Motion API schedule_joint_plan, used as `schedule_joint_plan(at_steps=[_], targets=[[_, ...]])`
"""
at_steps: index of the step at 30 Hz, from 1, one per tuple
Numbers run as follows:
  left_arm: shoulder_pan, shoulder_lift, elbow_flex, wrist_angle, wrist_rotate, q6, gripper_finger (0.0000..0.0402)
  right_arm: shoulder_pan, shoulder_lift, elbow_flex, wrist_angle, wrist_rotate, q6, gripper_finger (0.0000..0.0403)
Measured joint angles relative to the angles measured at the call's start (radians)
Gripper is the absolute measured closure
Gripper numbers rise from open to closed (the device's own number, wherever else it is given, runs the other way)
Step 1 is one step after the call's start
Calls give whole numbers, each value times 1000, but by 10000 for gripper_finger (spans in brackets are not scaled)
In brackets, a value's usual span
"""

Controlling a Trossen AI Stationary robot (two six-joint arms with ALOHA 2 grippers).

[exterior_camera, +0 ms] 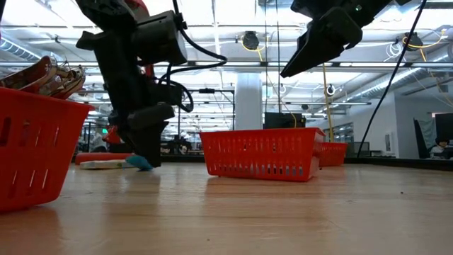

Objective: Pick & Place School Supplies
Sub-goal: Put the blue eraser into the middle red bin

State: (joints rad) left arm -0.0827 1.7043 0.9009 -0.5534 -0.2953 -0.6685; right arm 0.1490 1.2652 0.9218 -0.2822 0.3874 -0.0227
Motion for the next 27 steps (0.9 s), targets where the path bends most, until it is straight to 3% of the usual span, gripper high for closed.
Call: schedule_joint_plan(at_steps=[9,27], targets=[[-21,-54,4,-39,-47,-22,147,0,0,0,-2,0,0,156],[-24,-47,-36,-7,-16,-122,147,3,0,0,0,0,-5,156]])
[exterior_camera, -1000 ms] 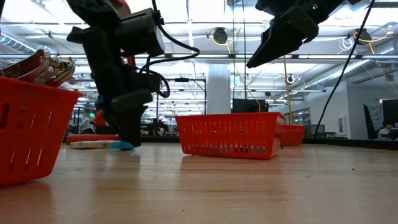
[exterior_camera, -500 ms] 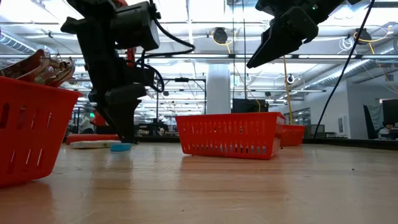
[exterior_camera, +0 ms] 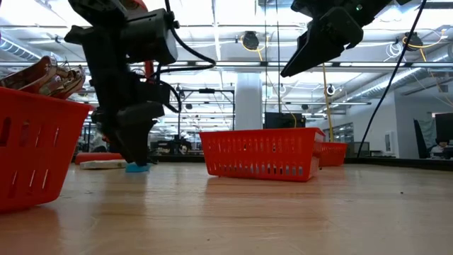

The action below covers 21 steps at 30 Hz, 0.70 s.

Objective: Pick & Place School Supplies
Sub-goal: Put the blue eraser into the middle red bin

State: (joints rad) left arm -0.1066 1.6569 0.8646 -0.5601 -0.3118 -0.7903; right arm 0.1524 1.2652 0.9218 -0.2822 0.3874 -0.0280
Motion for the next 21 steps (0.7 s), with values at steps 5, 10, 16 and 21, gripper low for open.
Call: schedule_joint_plan(at_steps=[5,10,16,21], targets=[[0,4,0,93,32,21,149,0,0,0,0,0,1,156],[0,27,3,104,38,29,183,0,0,0,0,0,1,156],[-5,16,3,81,31,24,216,3,0,0,0,0,1,156],[-10,14,3,73,37,23,203,4,0,0,-1,0,1,156]])
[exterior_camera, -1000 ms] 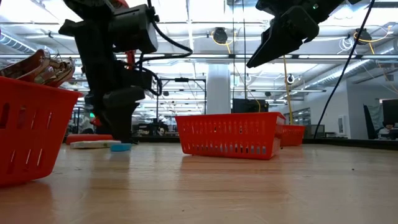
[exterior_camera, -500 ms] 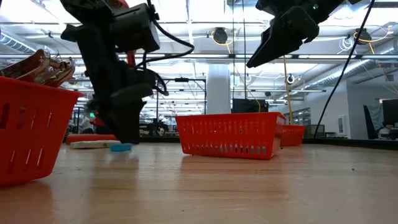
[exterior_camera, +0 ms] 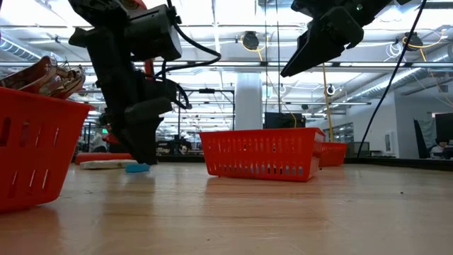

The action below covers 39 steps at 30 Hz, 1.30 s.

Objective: Pick & Place School Supplies
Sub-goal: Put the blue eraser into the middle red bin

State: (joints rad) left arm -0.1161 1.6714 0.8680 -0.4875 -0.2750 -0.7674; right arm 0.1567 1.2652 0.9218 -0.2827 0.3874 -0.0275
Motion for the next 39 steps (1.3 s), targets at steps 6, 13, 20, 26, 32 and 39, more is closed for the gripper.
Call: schedule_joint_plan(at_steps=[6,13,20,26,32,39], targets=[[-17,0,1,-15,4,-21,169,1,0,0,0,0,-1,156],[-40,-1,12,-35,5,-52,139,1,0,0,0,0,-7,156],[-43,-1,57,-163,-64,-80,133,2,0,0,0,0,-11,156],[-22,14,58,-138,-47,-68,133,3,0,0,0,-1,-13,156],[-1,25,58,-127,-46,-66,133,3,0,0,0,-4,-14,156],[4,67,58,-103,-34,-71,133,3,0,0,-1,-26,-13,156]])
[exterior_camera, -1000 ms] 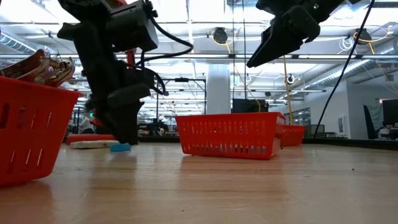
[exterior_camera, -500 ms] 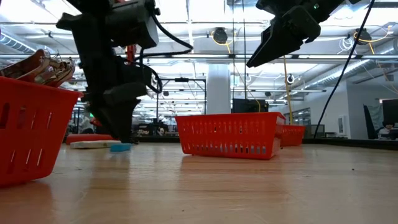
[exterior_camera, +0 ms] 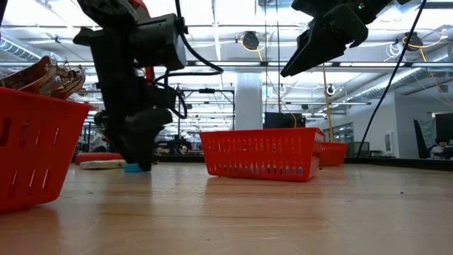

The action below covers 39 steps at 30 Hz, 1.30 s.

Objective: Pick & Place School Supplies
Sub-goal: Put the blue eraser into the middle red bin

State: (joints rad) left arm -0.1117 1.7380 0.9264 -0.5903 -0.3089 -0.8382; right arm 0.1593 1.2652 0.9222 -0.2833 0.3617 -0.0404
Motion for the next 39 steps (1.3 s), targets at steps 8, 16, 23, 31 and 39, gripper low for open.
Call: schedule_joint_plan(at_steps=[8,16,23,31,39], targets=[[3,39,4,35,42,-10,170,0,0,0,1,1,1,156],[-15,41,2,-1,26,21,326,0,0,0,1,1,2,156],[-28,43,16,-17,23,101,349,0,0,0,2,2,2,156],[-38,36,159,-173,-25,205,349,0,0,0,2,3,17,156],[-43,34,308,-219,-155,323,349,0,0,0,1,3,20,156]])
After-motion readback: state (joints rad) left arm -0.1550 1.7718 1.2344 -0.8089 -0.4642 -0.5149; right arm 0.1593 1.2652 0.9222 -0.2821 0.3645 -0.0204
